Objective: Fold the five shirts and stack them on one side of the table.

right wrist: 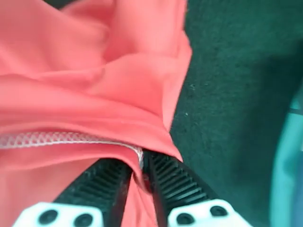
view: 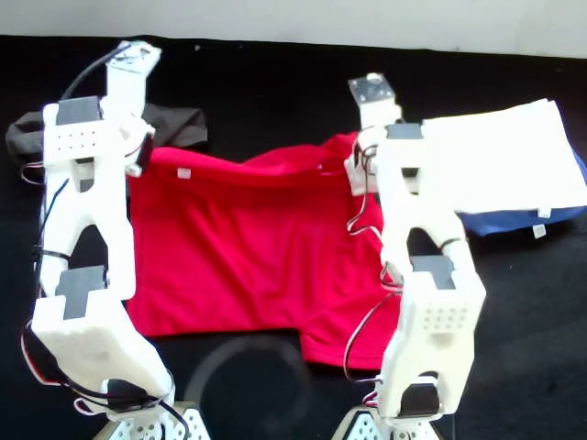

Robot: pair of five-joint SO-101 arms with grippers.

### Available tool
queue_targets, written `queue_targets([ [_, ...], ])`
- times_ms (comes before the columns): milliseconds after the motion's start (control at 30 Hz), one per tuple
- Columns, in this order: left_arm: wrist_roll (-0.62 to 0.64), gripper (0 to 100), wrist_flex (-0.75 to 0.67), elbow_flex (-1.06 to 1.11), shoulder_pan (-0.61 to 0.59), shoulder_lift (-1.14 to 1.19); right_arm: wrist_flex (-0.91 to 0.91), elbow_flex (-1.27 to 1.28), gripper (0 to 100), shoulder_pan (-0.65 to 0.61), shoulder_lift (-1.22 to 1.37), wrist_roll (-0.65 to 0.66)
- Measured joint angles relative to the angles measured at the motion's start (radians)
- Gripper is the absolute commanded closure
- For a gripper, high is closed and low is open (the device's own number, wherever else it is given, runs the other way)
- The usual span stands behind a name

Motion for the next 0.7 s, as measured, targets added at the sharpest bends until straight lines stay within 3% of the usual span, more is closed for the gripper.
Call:
queue_targets([
  [267, 0.000, 99, 0.000, 0.032, 0.011, 0.000, -0.031, -0.064, 99.2, 0.005, 0.029, -0.006],
  [400, 0.000, 99, 0.018, 0.032, 0.011, 0.000, 0.121, -0.249, 99.2, 0.015, 0.029, -0.006],
  [700, -0.041, 99, 0.292, 0.023, 0.011, -0.034, 0.535, -0.652, 99.2, 0.028, 0.029, -0.006],
])
